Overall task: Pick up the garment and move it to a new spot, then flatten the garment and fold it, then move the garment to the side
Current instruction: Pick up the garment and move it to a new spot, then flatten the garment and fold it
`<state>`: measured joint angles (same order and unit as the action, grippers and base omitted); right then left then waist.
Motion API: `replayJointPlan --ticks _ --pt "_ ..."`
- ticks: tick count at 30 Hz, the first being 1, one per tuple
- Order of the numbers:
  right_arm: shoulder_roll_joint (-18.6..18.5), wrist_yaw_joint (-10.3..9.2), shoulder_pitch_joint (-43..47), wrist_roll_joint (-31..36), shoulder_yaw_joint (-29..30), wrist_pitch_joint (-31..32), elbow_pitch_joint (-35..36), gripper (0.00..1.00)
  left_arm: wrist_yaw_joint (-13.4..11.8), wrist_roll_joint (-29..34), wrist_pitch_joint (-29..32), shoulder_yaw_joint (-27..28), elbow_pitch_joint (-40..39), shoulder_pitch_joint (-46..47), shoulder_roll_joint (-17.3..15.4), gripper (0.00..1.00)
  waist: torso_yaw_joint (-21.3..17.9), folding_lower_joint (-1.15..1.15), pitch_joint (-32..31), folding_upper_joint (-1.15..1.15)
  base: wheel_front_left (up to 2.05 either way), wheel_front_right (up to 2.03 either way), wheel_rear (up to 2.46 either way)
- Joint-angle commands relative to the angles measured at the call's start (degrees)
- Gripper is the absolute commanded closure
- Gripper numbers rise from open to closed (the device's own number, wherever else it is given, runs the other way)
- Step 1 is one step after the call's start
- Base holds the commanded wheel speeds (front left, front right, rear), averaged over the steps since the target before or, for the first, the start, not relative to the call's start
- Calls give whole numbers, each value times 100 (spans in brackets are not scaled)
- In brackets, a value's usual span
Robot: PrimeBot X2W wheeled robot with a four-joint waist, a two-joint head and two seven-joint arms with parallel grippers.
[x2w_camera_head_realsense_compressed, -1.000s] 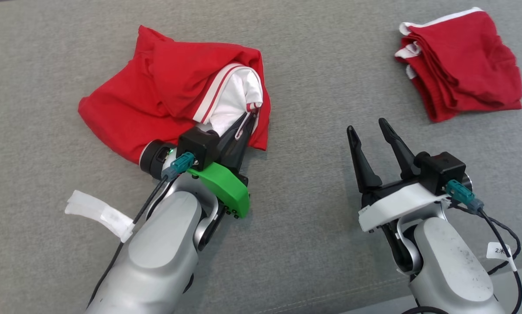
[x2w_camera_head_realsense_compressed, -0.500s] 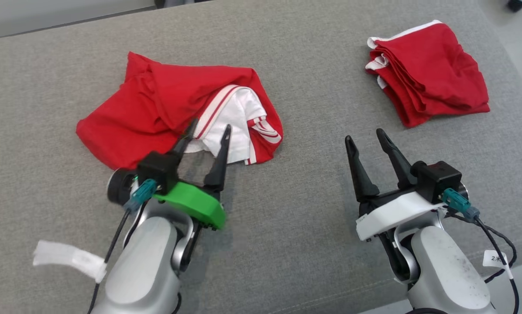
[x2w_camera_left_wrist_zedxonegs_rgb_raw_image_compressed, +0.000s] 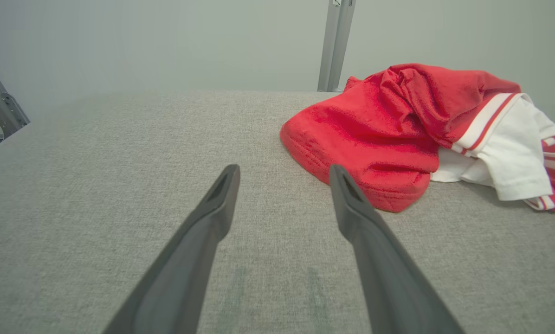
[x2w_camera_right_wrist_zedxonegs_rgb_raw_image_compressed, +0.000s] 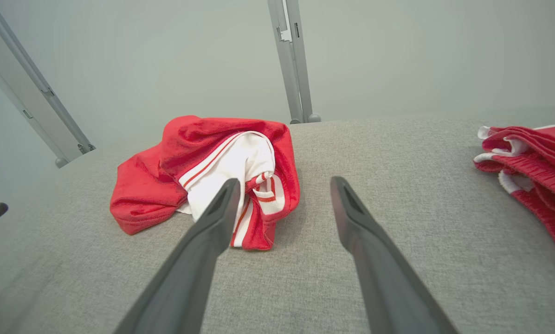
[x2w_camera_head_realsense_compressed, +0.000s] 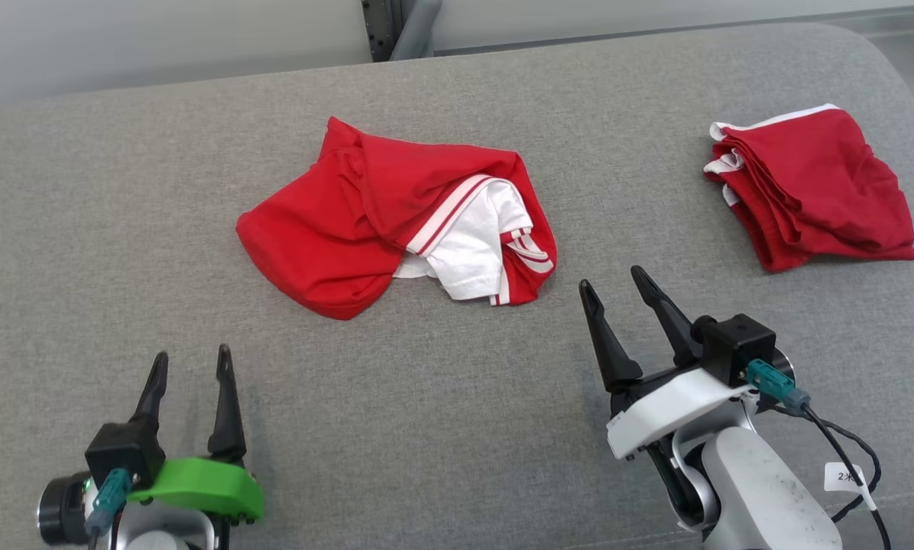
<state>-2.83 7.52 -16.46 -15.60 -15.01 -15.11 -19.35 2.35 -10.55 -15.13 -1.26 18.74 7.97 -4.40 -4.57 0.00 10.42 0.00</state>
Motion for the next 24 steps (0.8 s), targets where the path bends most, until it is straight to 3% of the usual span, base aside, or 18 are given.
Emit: replayJointPlan --ticks 1,9,16,24 --pt "-17 -7 87 11 -15 -5 -37 0 25 88 0 150 -86 -270 37 0 166 0 -159 0 0 0 0" --pt "-17 -7 89 116 -32 -5 -94 0 169 183 0 282 -271 -488 140 0 459 0 -18 0 0 0 0" --pt "-85 -8 -208 156 -99 -8 -257 0 141 -98 0 -80 -321 -167 143 0 819 0 381 0 0 0 0" --pt "-243 -7 -771 170 -215 -9 -972 0 15 -390 0 -612 -274 83 143 0 1415 0 840 0 0 0 0"
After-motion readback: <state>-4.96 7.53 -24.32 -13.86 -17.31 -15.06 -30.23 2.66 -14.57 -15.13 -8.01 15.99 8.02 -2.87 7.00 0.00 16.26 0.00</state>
